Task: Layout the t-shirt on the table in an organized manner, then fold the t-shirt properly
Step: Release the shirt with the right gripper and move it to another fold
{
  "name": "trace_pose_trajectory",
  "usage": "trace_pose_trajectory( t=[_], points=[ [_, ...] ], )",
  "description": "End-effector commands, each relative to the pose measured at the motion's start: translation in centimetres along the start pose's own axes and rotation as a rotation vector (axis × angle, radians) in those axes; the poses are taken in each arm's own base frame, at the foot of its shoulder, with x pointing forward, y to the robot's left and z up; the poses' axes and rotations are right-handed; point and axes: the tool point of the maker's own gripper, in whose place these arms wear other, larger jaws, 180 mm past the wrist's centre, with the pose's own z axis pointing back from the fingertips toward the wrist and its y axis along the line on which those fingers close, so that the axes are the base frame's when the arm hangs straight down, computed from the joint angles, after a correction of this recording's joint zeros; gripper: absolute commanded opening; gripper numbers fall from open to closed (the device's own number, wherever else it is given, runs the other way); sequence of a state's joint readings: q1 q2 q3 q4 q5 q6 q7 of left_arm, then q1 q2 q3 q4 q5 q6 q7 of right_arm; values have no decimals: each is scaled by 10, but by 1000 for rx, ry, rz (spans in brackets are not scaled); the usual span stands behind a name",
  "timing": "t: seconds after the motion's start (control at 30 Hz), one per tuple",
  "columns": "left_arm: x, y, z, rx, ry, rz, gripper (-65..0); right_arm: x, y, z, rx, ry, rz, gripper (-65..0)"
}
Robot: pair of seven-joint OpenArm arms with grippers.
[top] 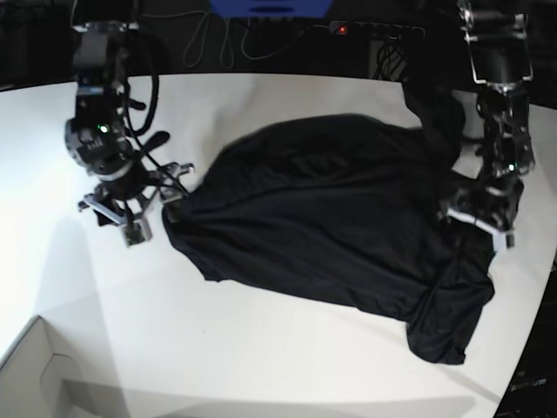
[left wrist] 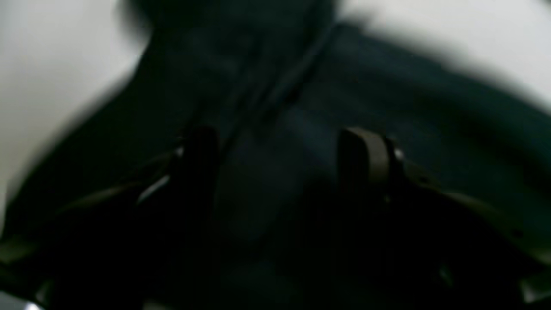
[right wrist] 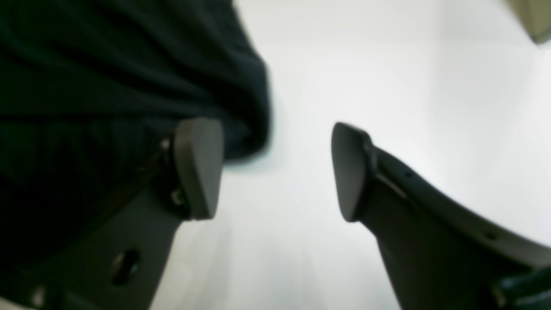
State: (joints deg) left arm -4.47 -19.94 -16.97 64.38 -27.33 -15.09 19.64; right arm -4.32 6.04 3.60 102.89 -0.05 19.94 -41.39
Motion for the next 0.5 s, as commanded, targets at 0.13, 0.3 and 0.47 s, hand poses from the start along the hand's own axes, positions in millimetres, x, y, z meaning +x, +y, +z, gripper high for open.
trace_pose_trajectory(
  t=[0.13,0.3,0.47],
  points=[
    [0,44,8,89,-24,62,-233,20,-3,-41,31,1,0,-232],
    [-15,72,17,161,26,8,-233,29,-12,-68,36,25,-26,-233],
    [-27,95,37,216,36,26,-233,15,-8,-81,54,31,-47,-278]
  ],
)
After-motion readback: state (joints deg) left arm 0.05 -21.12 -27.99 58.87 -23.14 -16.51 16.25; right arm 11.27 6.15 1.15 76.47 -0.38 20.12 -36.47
